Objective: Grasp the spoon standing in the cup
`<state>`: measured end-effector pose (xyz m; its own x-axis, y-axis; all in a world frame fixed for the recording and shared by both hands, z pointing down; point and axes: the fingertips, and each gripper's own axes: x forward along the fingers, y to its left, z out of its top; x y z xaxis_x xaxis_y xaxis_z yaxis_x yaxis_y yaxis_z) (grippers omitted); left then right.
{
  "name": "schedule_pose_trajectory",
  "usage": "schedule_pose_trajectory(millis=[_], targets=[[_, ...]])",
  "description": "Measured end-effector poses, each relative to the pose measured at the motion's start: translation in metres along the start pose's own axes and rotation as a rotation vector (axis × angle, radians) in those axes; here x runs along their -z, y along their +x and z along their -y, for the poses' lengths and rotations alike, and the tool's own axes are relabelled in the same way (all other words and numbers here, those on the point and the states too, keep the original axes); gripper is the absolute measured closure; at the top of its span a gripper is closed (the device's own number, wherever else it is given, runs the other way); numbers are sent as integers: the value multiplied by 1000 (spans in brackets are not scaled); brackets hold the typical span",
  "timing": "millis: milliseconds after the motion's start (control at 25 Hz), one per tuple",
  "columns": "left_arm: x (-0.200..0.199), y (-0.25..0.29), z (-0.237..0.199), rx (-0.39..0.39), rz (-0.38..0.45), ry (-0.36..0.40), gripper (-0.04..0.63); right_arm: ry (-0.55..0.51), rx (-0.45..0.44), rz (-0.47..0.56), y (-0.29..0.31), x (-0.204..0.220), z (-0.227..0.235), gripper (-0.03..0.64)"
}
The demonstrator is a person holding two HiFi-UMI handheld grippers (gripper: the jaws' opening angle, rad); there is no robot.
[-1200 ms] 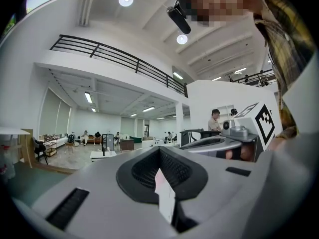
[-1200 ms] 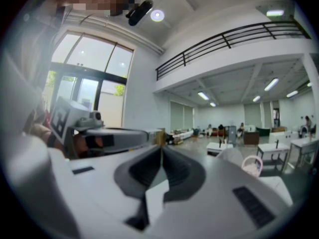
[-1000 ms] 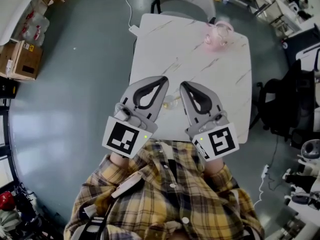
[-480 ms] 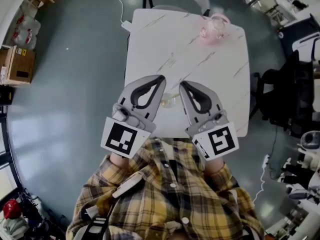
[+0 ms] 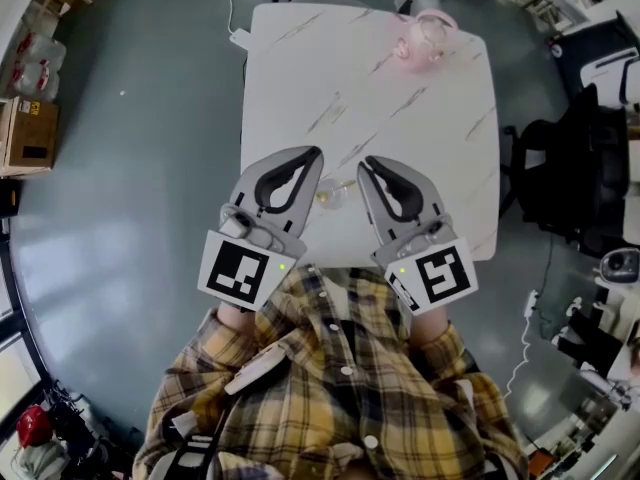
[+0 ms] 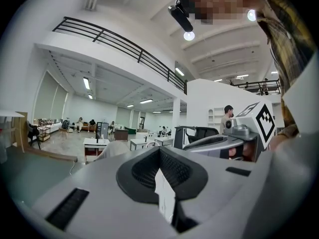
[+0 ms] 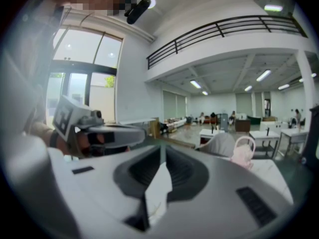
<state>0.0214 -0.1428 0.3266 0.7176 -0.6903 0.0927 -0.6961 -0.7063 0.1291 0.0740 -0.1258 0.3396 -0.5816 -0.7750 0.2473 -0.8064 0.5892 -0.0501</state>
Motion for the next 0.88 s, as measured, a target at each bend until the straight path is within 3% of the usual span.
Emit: schedule_pose_trajectory(millis=[880], targets=[[48,1,2,30,-71,-44,580,83,21,-97,8,54,2,578]])
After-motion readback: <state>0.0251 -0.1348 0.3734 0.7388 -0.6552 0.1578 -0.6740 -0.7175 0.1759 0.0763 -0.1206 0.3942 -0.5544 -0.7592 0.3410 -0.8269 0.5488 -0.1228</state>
